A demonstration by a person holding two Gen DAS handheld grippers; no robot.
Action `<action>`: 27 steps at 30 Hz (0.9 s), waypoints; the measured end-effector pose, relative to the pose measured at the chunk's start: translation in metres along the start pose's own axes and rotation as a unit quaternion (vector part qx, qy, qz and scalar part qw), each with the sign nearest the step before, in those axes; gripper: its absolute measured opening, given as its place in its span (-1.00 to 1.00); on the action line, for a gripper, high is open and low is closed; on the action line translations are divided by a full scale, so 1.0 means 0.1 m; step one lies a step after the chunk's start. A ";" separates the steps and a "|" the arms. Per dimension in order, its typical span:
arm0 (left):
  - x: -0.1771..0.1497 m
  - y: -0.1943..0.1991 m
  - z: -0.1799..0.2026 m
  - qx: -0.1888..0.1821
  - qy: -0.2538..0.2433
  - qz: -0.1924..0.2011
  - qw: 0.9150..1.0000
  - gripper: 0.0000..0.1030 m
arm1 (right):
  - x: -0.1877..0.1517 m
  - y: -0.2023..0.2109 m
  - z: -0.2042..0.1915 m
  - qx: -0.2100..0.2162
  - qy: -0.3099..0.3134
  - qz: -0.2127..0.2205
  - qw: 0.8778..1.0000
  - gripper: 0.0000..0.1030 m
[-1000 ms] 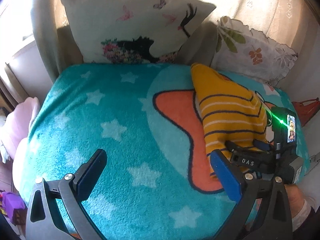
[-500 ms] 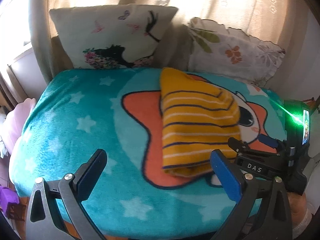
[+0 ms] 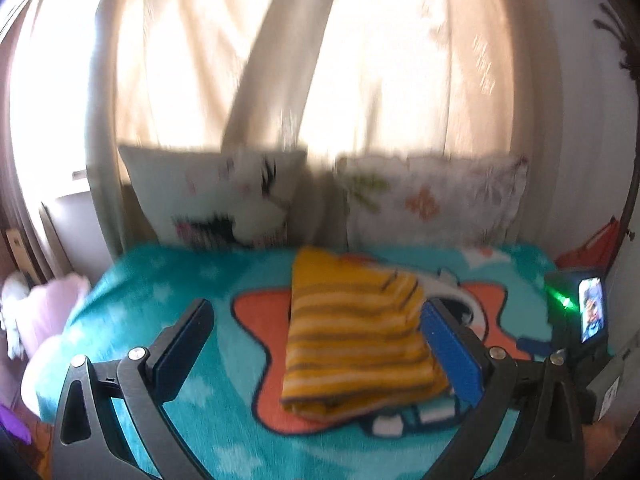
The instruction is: Fold small clothes
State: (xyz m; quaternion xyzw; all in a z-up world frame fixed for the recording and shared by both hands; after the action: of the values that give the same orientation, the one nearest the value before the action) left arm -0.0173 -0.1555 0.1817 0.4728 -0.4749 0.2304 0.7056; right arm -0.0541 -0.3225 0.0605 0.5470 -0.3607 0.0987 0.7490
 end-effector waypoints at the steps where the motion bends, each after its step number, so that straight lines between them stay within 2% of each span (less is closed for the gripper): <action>1: 0.03 0.05 0.02 0.001 -0.004 0.012 1.000 0.99 | 0.01 0.02 0.01 0.002 -0.001 0.004 1.000 0.92; 4: 0.11 0.14 0.07 -0.006 -0.010 0.031 0.999 1.00 | 0.08 0.09 0.02 0.010 -0.007 0.018 1.000 0.92; 8: 0.08 0.11 0.07 -0.017 0.002 0.018 1.000 1.00 | 0.15 0.17 -0.03 0.014 0.004 0.038 0.999 0.92; 11: -0.02 0.03 0.06 -0.027 0.015 -0.013 0.999 1.00 | 0.16 0.20 -0.14 0.014 0.024 0.049 0.998 0.92; 13: -0.10 -0.06 0.05 -0.018 0.017 -0.040 0.999 1.00 | 0.14 0.20 -0.20 0.013 0.035 0.050 0.998 0.92; 15: -0.22 -0.18 0.01 0.005 0.015 -0.079 0.997 1.00 | 0.11 0.19 -0.23 0.011 0.044 0.051 0.998 0.92; 17: -0.31 -0.26 0.01 0.007 0.019 -0.100 0.995 1.00 | 0.08 0.17 -0.25 0.007 0.053 0.050 0.997 0.92; 27: -0.60 -0.56 0.00 -0.006 0.045 -0.168 0.985 1.00 | -0.03 -0.02 -0.12 -0.010 0.047 0.019 0.999 0.92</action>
State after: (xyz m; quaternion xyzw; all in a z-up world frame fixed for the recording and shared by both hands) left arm -0.0009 -0.1726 0.1032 0.5312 -0.3582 0.1269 0.7573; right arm -0.0502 -0.3112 0.0555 0.5270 -0.3363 0.1347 0.7688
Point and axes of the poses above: each gripper's, at about its wrist camera, not at the fingertips, and y roughly against the way its jaws point, z to its right, x to its top, the point moved 8 cm from there along -y, roughly the way its jaws point, and after that the axes turned 14 degrees about -x, right-handed, at the moved point
